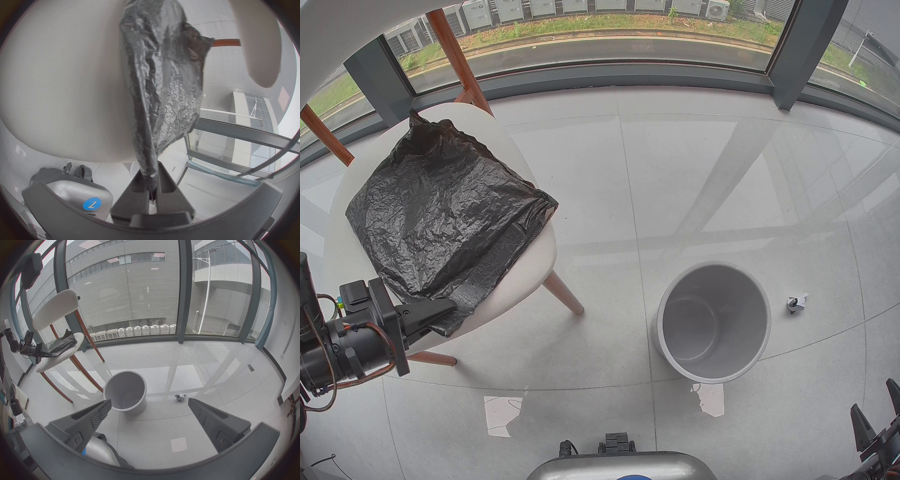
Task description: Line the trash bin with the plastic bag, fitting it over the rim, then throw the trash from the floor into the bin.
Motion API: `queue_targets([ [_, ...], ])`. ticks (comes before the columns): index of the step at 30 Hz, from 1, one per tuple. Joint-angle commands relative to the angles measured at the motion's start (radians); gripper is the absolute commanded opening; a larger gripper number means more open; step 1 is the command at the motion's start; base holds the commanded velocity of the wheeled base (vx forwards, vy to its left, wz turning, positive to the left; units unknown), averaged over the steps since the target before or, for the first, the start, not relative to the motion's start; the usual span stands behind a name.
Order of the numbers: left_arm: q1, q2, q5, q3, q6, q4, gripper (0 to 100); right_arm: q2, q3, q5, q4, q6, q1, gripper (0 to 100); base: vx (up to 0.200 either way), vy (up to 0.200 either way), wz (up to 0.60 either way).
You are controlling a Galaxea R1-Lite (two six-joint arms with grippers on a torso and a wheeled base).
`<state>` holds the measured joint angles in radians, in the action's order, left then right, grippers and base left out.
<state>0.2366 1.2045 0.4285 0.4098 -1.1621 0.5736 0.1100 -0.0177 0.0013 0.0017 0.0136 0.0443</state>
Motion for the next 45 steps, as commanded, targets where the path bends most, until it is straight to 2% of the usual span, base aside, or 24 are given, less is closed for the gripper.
queue_targets([
  [1,0.000,-0.111,0.006,0.026,-0.002,0.000,0,0.000,0.018,0.000,0.000,0.000,0.005,100,0.000,0.000,0.00],
  [13,0.070,-0.161,0.049,0.092,-0.033,0.000,0,0.014,0.018,0.000,0.001,0.000,0.042,100,0.000,0.000,0.00],
  [15,0.112,-0.164,0.052,0.104,-0.018,0.000,0,0.014,0.018,0.000,0.001,-0.001,0.042,100,0.000,0.000,0.00],
  [24,0.176,-0.184,0.078,0.127,0.009,0.000,0,-0.006,-0.005,0.003,-0.020,0.005,0.055,100,0.000,0.000,0.00],
  [26,0.188,-0.184,0.076,0.126,0.010,0.000,0,0.045,-0.148,0.009,-0.063,0.037,0.075,100,0.000,0.000,0.00],
  [27,0.190,-0.184,0.078,0.126,0.010,0.000,0,0.135,-0.219,0.009,-0.071,0.074,0.085,100,0.000,0.000,0.00],
  [30,0.210,-0.177,0.095,0.123,0.009,-0.001,0,0.278,-0.327,0.022,-0.066,0.155,0.088,100,0.000,0.000,0.00],
  [33,0.259,-0.164,0.115,0.130,0.010,0.000,0,0.335,-0.369,0.036,-0.066,0.151,0.092,100,0.000,0.000,0.00],
  [36,0.319,-0.108,0.121,0.185,0.021,0.002,0,0.451,-0.415,0.086,-0.071,0.141,0.109,100,0.000,0.000,0.00],
  [40,0.415,-0.074,0.121,0.216,0.062,0.000,0,0.574,-0.481,0.121,-0.072,0.143,0.114,100,0.000,-0.200,0.00],
  [45,0.455,0.010,0.119,0.253,0.079,-0.001,0,0.689,-0.538,0.171,-0.075,0.147,0.118,100,0.000,-0.200,0.00],
])
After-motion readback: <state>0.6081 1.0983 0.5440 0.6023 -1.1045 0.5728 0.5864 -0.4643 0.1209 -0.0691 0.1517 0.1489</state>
